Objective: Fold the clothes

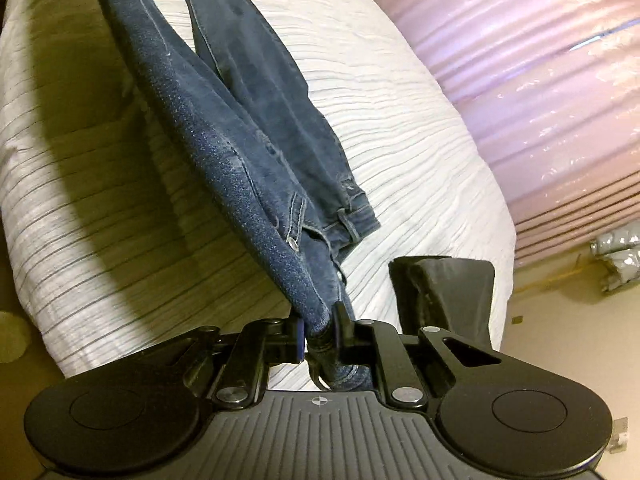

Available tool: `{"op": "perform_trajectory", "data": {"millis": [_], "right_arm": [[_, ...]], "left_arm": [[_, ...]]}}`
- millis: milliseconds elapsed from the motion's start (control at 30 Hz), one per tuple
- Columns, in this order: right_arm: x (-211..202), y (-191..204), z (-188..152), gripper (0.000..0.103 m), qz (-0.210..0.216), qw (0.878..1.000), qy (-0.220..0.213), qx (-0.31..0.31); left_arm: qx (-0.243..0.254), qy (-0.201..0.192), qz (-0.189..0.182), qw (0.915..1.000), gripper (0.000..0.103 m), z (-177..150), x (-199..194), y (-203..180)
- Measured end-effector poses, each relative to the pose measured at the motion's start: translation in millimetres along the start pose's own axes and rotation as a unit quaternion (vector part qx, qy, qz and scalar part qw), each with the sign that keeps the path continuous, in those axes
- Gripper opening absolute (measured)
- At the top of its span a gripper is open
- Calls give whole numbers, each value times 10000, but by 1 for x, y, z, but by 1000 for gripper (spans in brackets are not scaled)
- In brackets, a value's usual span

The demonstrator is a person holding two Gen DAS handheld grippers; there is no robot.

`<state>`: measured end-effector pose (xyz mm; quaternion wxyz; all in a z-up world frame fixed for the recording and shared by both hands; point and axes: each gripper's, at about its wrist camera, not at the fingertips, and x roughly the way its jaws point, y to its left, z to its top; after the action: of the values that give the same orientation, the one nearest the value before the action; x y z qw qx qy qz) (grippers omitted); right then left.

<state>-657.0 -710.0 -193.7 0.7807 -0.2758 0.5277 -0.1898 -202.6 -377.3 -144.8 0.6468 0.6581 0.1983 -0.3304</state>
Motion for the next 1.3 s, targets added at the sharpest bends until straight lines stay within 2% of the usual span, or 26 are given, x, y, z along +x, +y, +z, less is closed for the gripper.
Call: {"op": "perform_trajectory", "data": {"millis": [200,333,433,533,633,800,933,1100,1200,1267,1300], "right_arm": [[-18,-3,-2,11,151,9999,-30,72],[-15,-27,20,11,82,9999,-131,6],[-5,-48,46,11,-24,9999,-85,-104],[22,-73,76,11,-15,9997,127,-223],[59,-93,105,11,3,9983,468,-338],[133,-113,146,11,161,9932,1120,-279],[179,-122,166,11,309,9884,1476,-206],[222,-133,173,11,615,9833,1707,-134],[247,-139,172,11,827,9808,1767,-57],[263,-143,172,11,969,9788,1806,-6],[272,-145,171,11,1040,9777,1826,20]], "left_arm": [[112,78,-128,9998,5,1,-12,14],[175,9,-261,9995,5,12,0,52],[234,-87,-513,9984,6,34,27,87],[350,-129,-985,9944,5,64,71,120],[547,-169,-1532,9865,5,94,128,148],[904,-241,-2113,9729,5,139,211,173],[1218,-231,-2266,9661,5,167,261,174],[1273,-93,-2370,9631,6,195,300,174],[1185,30,-2368,9643,9,212,322,172],[1127,84,-2266,9674,10,223,335,167],[1117,112,-2136,9705,14,229,342,161]]}}
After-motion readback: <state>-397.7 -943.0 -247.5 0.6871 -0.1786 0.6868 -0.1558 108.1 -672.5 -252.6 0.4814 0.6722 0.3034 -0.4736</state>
